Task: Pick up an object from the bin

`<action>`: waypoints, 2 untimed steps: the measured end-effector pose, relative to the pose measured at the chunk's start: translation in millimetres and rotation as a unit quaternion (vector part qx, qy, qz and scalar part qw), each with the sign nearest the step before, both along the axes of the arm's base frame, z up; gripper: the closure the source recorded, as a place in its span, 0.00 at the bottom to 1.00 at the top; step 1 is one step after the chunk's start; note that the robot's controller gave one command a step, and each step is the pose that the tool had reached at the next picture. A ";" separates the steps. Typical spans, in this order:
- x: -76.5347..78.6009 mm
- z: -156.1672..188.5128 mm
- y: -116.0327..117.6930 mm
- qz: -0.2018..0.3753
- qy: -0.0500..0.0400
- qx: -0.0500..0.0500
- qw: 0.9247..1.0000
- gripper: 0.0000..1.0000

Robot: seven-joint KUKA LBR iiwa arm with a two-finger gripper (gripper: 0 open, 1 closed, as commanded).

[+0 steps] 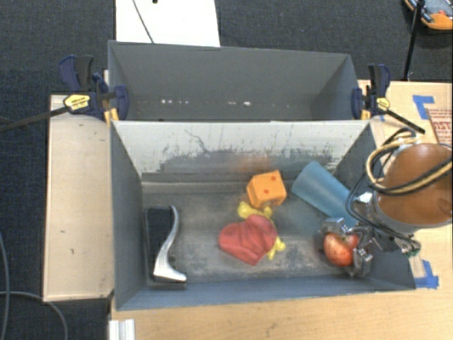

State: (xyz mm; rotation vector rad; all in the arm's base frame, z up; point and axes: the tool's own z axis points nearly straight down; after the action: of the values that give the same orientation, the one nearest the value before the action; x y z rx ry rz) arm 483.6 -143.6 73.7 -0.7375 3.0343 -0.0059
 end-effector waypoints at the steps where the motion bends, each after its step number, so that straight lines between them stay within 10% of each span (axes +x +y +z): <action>1: 0.0 0.0 -0.1 0.001 0.000 0.000 1.000 1.00; 2: 5.0 51.9 6.5 0.004 0.012 0.001 1.000 1.00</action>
Offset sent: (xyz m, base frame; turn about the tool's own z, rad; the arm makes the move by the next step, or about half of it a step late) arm 0.0154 0.0112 0.0977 -0.0127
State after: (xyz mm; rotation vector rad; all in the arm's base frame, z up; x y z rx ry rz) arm 488.6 -137.1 125.6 -0.7558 3.0539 0.0067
